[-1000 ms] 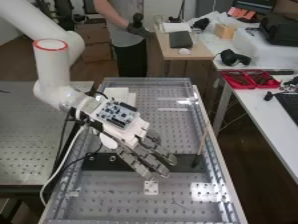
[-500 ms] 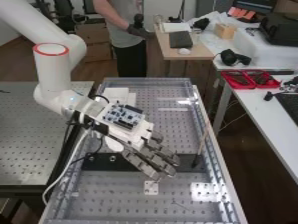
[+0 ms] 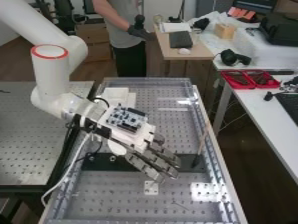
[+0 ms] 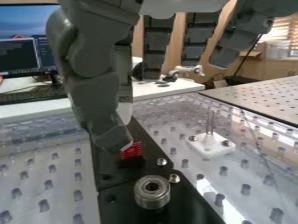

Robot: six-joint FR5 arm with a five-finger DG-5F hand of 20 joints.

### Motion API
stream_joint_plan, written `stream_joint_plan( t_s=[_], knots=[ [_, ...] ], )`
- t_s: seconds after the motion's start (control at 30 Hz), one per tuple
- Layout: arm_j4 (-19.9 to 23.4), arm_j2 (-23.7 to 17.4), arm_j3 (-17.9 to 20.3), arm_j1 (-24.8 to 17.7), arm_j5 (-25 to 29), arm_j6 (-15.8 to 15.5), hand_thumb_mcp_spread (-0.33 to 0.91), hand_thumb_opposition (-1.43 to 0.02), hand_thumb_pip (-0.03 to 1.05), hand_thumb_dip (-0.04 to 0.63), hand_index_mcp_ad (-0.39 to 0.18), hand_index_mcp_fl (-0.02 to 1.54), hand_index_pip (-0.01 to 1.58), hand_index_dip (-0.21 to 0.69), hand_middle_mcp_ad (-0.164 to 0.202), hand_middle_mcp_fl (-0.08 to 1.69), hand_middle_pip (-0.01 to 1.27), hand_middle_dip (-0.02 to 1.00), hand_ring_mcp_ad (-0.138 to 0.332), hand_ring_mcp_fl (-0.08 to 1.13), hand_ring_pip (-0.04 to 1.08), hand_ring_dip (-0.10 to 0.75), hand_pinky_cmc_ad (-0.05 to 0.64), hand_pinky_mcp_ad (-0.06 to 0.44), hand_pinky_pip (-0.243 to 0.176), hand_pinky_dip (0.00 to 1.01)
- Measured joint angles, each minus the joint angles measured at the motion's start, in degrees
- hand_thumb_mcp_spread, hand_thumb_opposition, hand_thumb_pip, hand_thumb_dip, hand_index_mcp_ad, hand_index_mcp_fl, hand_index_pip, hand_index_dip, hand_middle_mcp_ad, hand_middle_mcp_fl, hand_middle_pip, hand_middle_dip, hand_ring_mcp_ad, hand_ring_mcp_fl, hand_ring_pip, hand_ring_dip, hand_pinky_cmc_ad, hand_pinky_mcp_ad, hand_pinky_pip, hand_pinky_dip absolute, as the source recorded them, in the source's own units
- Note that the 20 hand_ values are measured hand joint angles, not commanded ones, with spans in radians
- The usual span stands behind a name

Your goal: Grab the pcb board and place it in the clear container

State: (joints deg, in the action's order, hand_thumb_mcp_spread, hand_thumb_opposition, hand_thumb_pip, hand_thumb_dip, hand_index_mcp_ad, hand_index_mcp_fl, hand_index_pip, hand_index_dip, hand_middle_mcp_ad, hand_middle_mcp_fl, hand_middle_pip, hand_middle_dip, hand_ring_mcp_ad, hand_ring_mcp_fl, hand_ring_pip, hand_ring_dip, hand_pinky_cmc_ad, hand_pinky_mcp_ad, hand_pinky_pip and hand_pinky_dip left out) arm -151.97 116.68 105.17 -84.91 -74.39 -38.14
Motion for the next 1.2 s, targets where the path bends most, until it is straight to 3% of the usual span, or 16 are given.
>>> stream_joint_plan(
  t_s=[0.57, 1.2],
  knots=[
    [-1.07, 1.56, -1.94, 1.85, -4.45, -1.63, 0.74, -0.83, 0.44, 0.300, -0.183, 0.24, 1.48, 0.396, -0.031, 0.17, 0.14, 0.19, 0.098, 0.05, 0.10, 0.056, 0.328, 0.159, -0.026, 0.15],
    [-1.06, 2.69, -2.89, 2.65, -5.91, -1.35, 0.64, -0.85, 0.38, 0.298, -0.152, 0.15, 1.30, 0.328, -0.028, 0.19, 0.14, 0.19, 0.101, 0.07, 0.10, 0.056, 0.328, 0.147, -0.026, 0.15]
  ],
)
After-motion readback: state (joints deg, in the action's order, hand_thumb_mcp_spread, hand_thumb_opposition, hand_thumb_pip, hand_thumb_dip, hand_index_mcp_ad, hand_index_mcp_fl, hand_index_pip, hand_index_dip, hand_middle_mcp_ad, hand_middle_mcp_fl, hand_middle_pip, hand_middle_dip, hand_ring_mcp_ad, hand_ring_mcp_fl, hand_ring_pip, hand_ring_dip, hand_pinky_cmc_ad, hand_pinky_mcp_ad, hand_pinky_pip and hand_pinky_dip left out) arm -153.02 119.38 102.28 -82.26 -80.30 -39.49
